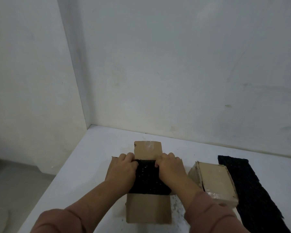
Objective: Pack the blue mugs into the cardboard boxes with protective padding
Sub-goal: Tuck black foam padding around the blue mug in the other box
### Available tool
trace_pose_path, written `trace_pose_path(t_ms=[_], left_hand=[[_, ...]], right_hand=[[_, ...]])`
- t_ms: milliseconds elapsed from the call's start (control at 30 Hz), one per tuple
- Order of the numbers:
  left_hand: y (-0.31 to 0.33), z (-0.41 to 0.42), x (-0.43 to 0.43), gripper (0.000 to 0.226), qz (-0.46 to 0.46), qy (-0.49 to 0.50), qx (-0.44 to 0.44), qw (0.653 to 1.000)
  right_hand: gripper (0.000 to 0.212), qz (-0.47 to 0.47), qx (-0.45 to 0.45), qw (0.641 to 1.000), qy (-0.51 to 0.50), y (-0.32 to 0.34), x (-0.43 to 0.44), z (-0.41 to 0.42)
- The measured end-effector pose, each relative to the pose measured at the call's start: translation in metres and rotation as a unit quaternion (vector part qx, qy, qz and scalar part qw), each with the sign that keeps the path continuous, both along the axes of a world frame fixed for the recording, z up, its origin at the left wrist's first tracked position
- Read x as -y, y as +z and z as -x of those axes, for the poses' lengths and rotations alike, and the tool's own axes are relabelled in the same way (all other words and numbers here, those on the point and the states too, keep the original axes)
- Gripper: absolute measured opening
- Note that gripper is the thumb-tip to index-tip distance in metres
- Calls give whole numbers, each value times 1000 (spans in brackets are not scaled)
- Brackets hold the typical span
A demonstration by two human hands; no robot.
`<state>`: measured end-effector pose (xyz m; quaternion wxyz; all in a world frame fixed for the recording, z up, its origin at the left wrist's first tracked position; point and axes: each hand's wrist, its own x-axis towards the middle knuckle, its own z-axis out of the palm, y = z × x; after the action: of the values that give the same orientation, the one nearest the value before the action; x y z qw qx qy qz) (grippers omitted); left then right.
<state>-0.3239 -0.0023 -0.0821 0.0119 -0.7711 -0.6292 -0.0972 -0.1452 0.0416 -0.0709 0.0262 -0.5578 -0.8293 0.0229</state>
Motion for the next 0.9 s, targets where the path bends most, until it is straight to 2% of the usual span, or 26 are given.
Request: trace_pose_path(t_ms=[67,167,233,333,500,633,733,900], left_hand=[[0,-4,4,22,17,-7,-52,998],[-2,-7,5,38,66,-13,-78,995],[3,-9,5,40,88,-19,-96,991],[9,-12,4,39,111,-25,-149,982],[15,-17,0,46,153,-28,-218,964],[13,-14,0,52,169,-25,-211,962],[7,-13,0,50,167,-24,-200,965],[1,-15,-5,52,173,-28,-207,962]], right_hand=[[31,-23,25,999,11,-3,2,-1],[27,-48,46,998,21,0,6,-1],[26,-43,61,996,47,4,9,0],[28,15,104,990,91,9,16,5],[45,95,167,976,100,8,18,10],[53,142,181,967,107,8,10,3],[60,128,205,963,118,6,10,0],[48,90,192,971,113,1,19,7]])
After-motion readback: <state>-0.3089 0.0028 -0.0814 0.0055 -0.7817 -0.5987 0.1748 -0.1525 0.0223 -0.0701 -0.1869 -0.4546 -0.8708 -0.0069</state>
